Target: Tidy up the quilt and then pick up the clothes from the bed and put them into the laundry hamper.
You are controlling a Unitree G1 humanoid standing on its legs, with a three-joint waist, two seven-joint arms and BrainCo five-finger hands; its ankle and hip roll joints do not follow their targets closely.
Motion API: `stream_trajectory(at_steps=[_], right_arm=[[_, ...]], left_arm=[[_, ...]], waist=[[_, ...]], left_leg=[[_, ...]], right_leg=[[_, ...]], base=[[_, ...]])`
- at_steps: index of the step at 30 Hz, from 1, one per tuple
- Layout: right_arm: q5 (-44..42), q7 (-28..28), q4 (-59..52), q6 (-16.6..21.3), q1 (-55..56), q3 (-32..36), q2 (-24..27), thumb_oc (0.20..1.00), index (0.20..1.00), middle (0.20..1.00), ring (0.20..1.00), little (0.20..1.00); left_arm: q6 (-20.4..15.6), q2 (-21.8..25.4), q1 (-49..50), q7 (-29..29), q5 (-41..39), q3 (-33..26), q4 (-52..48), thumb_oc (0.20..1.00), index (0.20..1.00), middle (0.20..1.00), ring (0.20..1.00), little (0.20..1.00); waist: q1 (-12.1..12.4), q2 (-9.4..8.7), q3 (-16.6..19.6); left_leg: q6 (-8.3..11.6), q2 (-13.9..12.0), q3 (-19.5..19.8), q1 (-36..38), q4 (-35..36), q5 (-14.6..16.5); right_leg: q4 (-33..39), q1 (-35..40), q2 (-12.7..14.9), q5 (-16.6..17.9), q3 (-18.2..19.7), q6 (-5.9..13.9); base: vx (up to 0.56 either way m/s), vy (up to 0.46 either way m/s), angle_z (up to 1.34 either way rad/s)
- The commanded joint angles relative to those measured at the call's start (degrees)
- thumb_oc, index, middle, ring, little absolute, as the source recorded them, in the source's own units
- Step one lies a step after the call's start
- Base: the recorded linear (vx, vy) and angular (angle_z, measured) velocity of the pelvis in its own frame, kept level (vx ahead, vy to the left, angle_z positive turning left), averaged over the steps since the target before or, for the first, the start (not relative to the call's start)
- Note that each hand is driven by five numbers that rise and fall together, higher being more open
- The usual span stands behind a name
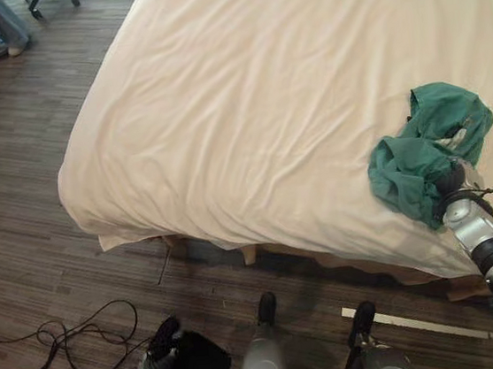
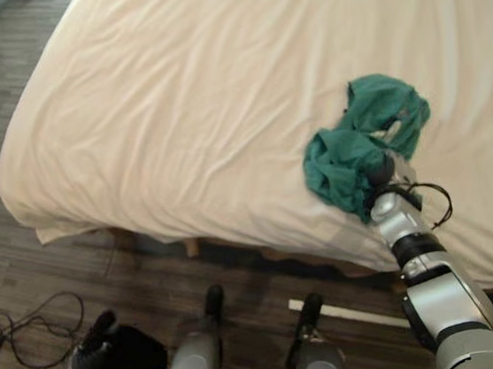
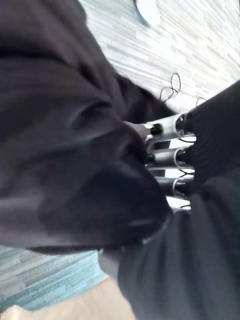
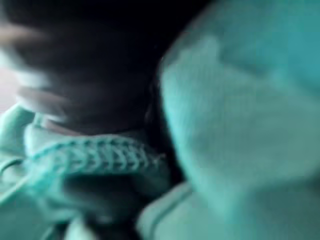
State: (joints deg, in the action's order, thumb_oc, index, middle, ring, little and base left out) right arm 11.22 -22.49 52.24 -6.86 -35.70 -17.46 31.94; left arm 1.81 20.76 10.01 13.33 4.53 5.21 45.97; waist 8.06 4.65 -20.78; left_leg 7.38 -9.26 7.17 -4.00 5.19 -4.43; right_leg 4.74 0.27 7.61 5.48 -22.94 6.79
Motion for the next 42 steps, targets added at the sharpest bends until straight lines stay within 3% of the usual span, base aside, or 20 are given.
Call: stream_trajectory(at_steps=[1, 5, 6, 7, 9, 12, 14, 15, 16, 17, 18, 19, 22, 23, 24, 25, 26, 37, 38, 42], right_arm=[[2.57, 9.17, -3.85, 4.29, 4.75, -11.07, -11.61, 0.2, 0.2, 0.2, 0.2, 0.2], [-1.78, 12.21, -13.41, 6.2, 10.21, -12.72, -14.04, 0.2, 0.2, 0.2, 0.2, 0.2], [-1.8, 12.21, -13.47, 6.17, 10.25, -12.74, -14.04, 0.2, 0.2, 0.2, 0.2, 0.2], [-7.83, 13.18, -17.07, 6.95, 12.04, -12.73, -15.78, 0.2, 0.2, 0.2, 0.2, 0.2], [-14.16, 14.55, -20.37, 7.46, 12.51, -12.8, -17.14, 0.2, 0.2, 0.2, 0.2, 0.2], [-26.06, 17.94, -26.53, 8.44, 14.46, -12.74, -19.04, 0.2, 0.2, 0.2, 0.2, 0.2], [-33.28, 20.42, -31.28, 9.05, 16.8, -12.18, -19.93, 0.2, 0.2, 0.2, 0.2, 0.2], [-33.39, 20.44, -31.49, 8.93, 16.92, -12.19, -19.91, 0.2, 0.2, 0.2, 0.2, 0.2], [-37.31, 21.66, -36.43, 10.9, 20.15, -11.04, -19.08, 0.2, 0.2, 0.2, 0.2, 0.2], [-37.93, 22.55, -39.29, 11.56, 22.54, -9.88, -17.61, 0.2, 0.2, 0.2, 0.2, 0.2], [-37.98, 22.58, -39.79, 11.37, 23.0, -9.87, -17.35, 0.2, 0.2, 0.2, 0.2, 0.2], [-39.78, 23.26, -41.13, 12.14, 27.26, -6.58, -15.86, 0.2, 0.2, 0.2, 0.2, 0.2], [-37.4, 22.1, -40.17, 13.05, 32.98, -1.58, -14.25, 0.2, 0.2, 0.2, 0.2, 0.2], [-37.39, 22.09, -40.22, 13.02, 33.02, -1.54, -14.23, 0.2, 0.2, 0.2, 0.2, 0.2], [-33.8, 20.7, -38.22, 12.88, 36.77, 1.92, -13.28, 0.2, 0.2, 0.2, 0.2, 0.2], [-33.78, 20.7, -38.25, 12.87, 36.81, 1.94, -13.27, 0.2, 0.2, 0.2, 0.2, 0.2], [-29.46, 18.65, -35.54, 11.99, 38.37, 5.01, -12.87, 0.2, 0.2, 0.2, 0.2, 0.2], [-19.39, 12.67, -9.97, 7.79, 39.38, 12.88, -14.24, 0.2, 0.2, 0.2, 0.2, 0.2], [-10.84, 9.25, 0.91, 5.54, 35.04, 5.37, -14.34, 0.2, 0.2, 0.2, 0.2, 0.2], [-9.66, 9.37, -5.87, 5.8, 35.78, 5.63, -12.76, 0.2, 0.2, 0.2, 0.2, 0.2]], left_arm=[[-1.26, 1.97, -5.1, 0.31, -3.34, 2.3, -0.29, 0.2, 0.2, 0.2, 0.2, 0.2], [0.01, 1.77, -6.73, 0.41, -2.11, 2.29, 1.18, 0.2, 0.2, 0.2, 0.2, 0.2], [0.0, 1.78, -6.69, 0.4, -2.11, 2.28, 1.18, 0.2, 0.2, 0.2, 0.2, 0.2], [0.31, 1.72, -7.43, 1.08, -2.58, 2.28, 1.3, 0.2, 0.2, 0.2, 0.2, 0.2], [0.27, 1.14, -7.9, 1.22, -3.94, 2.77, 0.79, 0.2, 0.2, 0.2, 0.2, 0.2], [-0.34, 0.48, -7.31, 1.62, -5.98, 2.27, -0.42, 0.2, 0.2, 0.2, 0.2, 0.2], [-0.63, 0.77, -6.67, 1.31, -7.28, 1.38, -3.26, 0.2, 0.2, 0.2, 0.2, 0.2], [-0.51, 0.87, -6.51, 1.28, -7.31, 1.34, -3.45, 0.2, 0.2, 0.2, 0.2, 0.2], [-1.22, 1.88, -6.8, 1.37, -7.95, 0.96, -6.64, 0.2, 0.2, 0.2, 0.2, 0.2], [-1.89, 2.52, -6.81, 0.81, -8.75, 1.31, -9.06, 0.2, 0.2, 0.2, 0.2, 0.2], [-1.76, 2.5, -6.5, 0.74, -8.82, 1.35, -9.33, 0.2, 0.2, 0.2, 0.2, 0.2], [-2.47, 2.14, -6.89, -1.08, -11.49, 1.06, -11.23, 0.2, 0.2, 0.2, 0.2, 0.2], [-3.99, 0.81, -7.42, -3.46, -13.94, 1.87, -11.97, 0.2, 0.2, 0.2, 0.2, 0.2], [-3.98, 0.8, -7.42, -3.46, -13.94, 1.9, -11.99, 0.2, 0.2, 0.2, 0.2, 0.2], [-4.73, -0.1, -7.46, -4.4, -14.29, 1.94, -12.45, 0.2, 0.2, 0.2, 0.2, 0.2], [-4.72, -0.11, -7.45, -4.4, -14.29, 1.96, -12.46, 0.2, 0.2, 0.2, 0.2, 0.2], [-4.5, -0.85, -8.29, -3.91, -14.4, 1.81, -13.12, 0.2, 0.2, 0.2, 0.2, 0.2], [-4.2, -5.21, -7.39, -4.61, -18.29, -0.86, -2.58, 0.2, 0.2, 0.2, 0.2, 0.2], [-4.84, -7.66, -14.16, -0.68, -12.08, 6.39, 11.64, 0.2, 0.2, 0.2, 0.2, 0.2], [-5.24, -6.68, -13.53, -0.34, -13.7, 5.92, 6.63, 0.2, 0.2, 0.2, 0.2, 0.2]], waist=[[4.54, -1.14, 2.42], [0.83, -2.59, 3.92], [0.84, -2.62, 3.87], [-1.46, -3.21, 5.54], [-2.56, -3.74, 7.55], [-2.58, -5.41, 9.14], [-2.19, -7.28, 8.45], [-2.28, -7.71, 8.5], [-2.71, -8.26, 7.43], [-4.76, -8.67, 6.93], [-4.65, -8.56, 7.25], [-6.11, -7.51, 6.52], [-7.48, -5.91, 6.66], [-7.5, -5.78, 6.78], [-9.68, -5.83, 7.02], [-9.71, -5.78, 7.12], [-10.87, -5.96, 7.05], [-8.39, -5.72, 11.39], [-6.76, -5.25, 10.89], [-6.91, -4.91, 9.81]], left_leg=[[4.11, -1.81, -1.35, -3.86, -0.74, -1.8], [4.08, -8.95, -24.27, -2.88, -1.59, -4.19], [4.09, -8.93, -24.31, -2.78, -1.58, -4.19], [4.24, -11.58, -33.2, -1.48, -2.58, -5.48], [4.12, -12.01, -36.42, -0.67, -3.2, -5.7], [2.2, -9.41, -34.41, -0.79, -5.18, -2.95], [-0.52, -5.94, -33.23, -0.52, -5.7, -0.15], [-0.85, -5.36, -33.32, -0.58, -5.74, 0.0], [-2.39, -3.61, -31.41, -0.35, -5.53, 1.1], [-2.82, -2.82, -30.18, -0.01, -4.97, 1.32], [-2.8, -2.89, -30.23, -0.15, -4.91, 1.32], [-3.06, -2.22, -26.86, 0.06, -3.82, 0.27], [-2.52, -0.24, -19.92, 1.31, -1.87, 1.2], [-2.5, -0.38, -19.83, 1.12, -1.86, 1.06], [-2.28, 1.76, -14.77, 2.45, -1.4, 2.1], [-2.27, 1.72, -14.72, 2.3, -1.38, 1.99], [-2.26, 3.17, -10.92, 3.82, -0.93, 3.43], [-1.44, 4.49, -5.19, 6.58, -1.64, 4.87], [-3.09, 5.77, -13.54, 10.91, -0.19, 5.16], [-3.26, 5.45, -13.82, 9.89, -0.19, 5.15]], right_leg=[[-9.34, -1.78, 6.52, -10.61, -1.91, 3.64], [-9.1, 2.78, 10.09, -9.87, -10.81, 5.27], [-9.09, 2.85, 10.11, -9.87, -10.79, 5.29], [-8.63, 4.21, 11.3, -8.07, -13.83, 5.39], [-8.68, 5.8, 12.39, -6.93, -15.7, 5.35], [-11.74, 7.76, 15.21, -5.54, -16.58, 5.81], [-20.06, 7.56, 20.35, 0.78, -16.03, 7.53], [-20.37, 7.41, 21.05, 0.83, -16.0, 7.65], [-26.0, 6.49, 22.29, 5.56, -12.57, 8.21], [-27.21, 4.5, 20.11, 4.3, -6.89, 7.6], [-27.74, 3.98, 20.16, 4.01, -6.6, 7.57], [-26.61, -2.01, 12.48, -0.97, 3.37, 6.9], [-18.99, -4.53, 6.48, -8.53, 8.66, 5.4], [-18.68, -4.52, 6.3, -8.26, 8.54, 5.32], [-10.71, -6.06, 2.48, -8.38, 16.8, 5.05], [-10.49, -6.08, 2.43, -8.17, 16.73, 5.03], [-7.62, -7.41, 1.11, -6.24, 22.3, 5.66], [-1.11, 2.71, 3.12, -4.68, 13.36, 4.8], [-0.76, 8.64, -1.6, -9.35, 8.28, 1.31], [-4.97, 5.8, -1.72, -10.53, 8.89, 0.77]], base=[[-0.06, -0.037, 0.25], [-0.06, 0.014, 1.07], [-0.05, 0.077, 1.51], [-0.06, 0.125, 1.26], [0.05, 0.181, 1.33], [0.2, 0.197, 0.98], [0.11, 0.177, 1.49], [0.13, 0.141, 1.68], [0.18, 0.106, 2.18], [0.17, 0.085, 2.08], [0.27, 0.151, 2.06], [0.3, 0.117, 1.99], [0.29, 0.018, 1.65], [0.46, -0.128, 1.64], [0.23, -0.1, 1.41], [0.49, -0.187, 2.47], [0.28, -0.185, 2.5], [0.15, -0.098, 0.86], [0.05, -0.015, 0.07], [0.01, -0.026, -0.02]])
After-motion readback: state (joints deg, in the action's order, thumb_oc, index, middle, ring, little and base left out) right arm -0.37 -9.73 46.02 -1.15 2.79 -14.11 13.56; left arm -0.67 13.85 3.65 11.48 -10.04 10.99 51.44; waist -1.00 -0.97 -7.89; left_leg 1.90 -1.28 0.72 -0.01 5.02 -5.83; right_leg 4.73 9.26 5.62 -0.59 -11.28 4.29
